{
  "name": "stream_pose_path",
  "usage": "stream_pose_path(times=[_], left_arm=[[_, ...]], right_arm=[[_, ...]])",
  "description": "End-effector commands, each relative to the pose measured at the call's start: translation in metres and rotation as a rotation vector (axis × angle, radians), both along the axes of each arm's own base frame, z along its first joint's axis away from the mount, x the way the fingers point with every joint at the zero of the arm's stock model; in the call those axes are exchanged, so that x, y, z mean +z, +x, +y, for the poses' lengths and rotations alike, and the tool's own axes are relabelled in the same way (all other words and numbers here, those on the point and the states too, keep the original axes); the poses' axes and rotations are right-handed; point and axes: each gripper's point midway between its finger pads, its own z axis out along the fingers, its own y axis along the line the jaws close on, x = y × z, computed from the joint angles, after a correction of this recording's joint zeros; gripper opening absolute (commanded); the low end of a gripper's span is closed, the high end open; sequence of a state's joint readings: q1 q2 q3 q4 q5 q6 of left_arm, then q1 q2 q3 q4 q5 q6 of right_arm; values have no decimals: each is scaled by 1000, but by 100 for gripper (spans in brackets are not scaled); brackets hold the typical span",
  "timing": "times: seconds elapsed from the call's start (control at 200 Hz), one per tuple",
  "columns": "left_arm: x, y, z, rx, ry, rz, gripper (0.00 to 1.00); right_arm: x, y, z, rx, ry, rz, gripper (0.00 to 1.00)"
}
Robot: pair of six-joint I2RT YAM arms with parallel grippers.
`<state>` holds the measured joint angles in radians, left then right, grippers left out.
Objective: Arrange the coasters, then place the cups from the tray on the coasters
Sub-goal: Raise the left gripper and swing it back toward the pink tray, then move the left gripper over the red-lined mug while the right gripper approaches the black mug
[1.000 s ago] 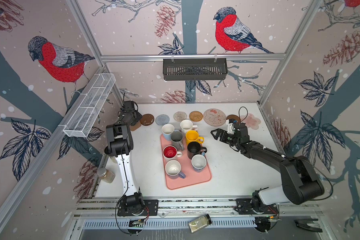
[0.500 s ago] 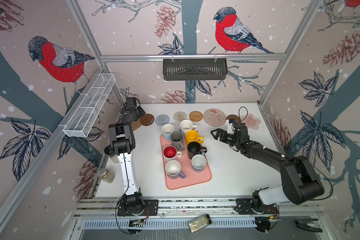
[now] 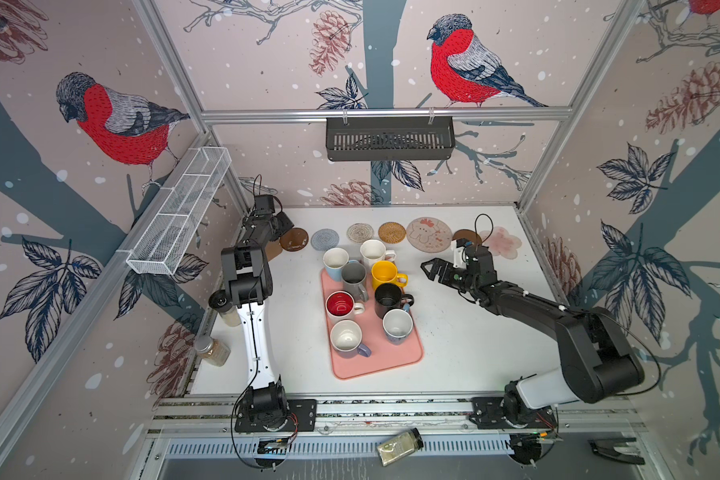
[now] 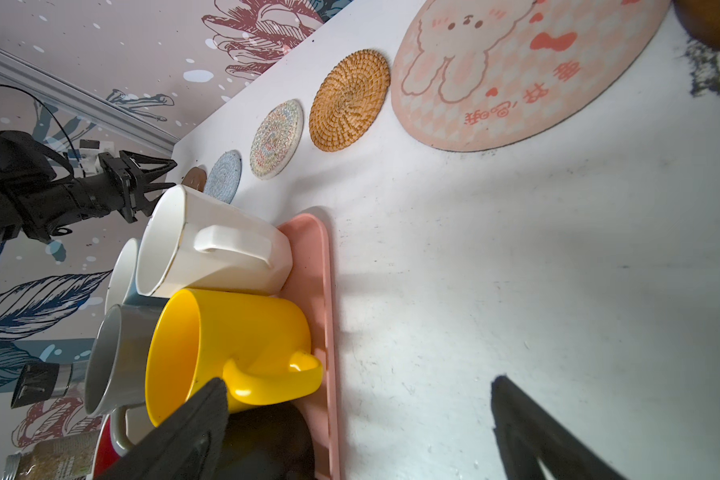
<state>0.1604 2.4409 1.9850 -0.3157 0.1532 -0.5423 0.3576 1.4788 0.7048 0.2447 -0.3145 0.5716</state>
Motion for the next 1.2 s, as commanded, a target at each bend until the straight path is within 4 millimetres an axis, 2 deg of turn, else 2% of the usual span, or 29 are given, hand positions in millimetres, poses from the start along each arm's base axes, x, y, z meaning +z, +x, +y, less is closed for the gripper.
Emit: stream_pose_path(times=[0.0,0.145,0.29,0.46,0.595,0.69,0.795,0.91,1.036,1.101,1.126,1.141,1.196], left_arm=[[1,-3,-4,-15,7,-9,56],[11,-9,-7,-6,20,-35,56],[12,-17,-10,-8,33,-23,56],[22,-25,-3,21,68,-31,56],[49,-25,1,39,93,-75,57],[76,-27,2,44,114,-126,59],[108,-36,-4,26,129,-192,61],[137,-54,-13,-1,165,-228,66],[159,-84,-30,-22,165,-252,68],[164,-104,-41,-24,162,-249,69],[173,-113,-47,-27,162,-273,70],[170,-118,-50,-31,163,-272,71],[181,-139,-67,-52,166,-317,74]], right_arm=[[3,1,0,5,-5,-14,98],[5,0,0,5,-4,-20,98],[6,-1,-1,3,0,-22,98],[6,-1,1,9,5,-22,98],[4,0,1,9,3,-15,98],[6,1,1,8,-6,-18,98],[17,5,-2,-4,-27,-40,98],[32,6,-6,-18,-54,-66,95],[43,2,-7,-20,-62,-75,89],[47,-2,-8,-10,-70,-75,89],[47,-4,-8,0,-75,-72,89],[48,-6,-8,6,-78,-73,89],[51,-12,-7,28,-93,-73,89]])
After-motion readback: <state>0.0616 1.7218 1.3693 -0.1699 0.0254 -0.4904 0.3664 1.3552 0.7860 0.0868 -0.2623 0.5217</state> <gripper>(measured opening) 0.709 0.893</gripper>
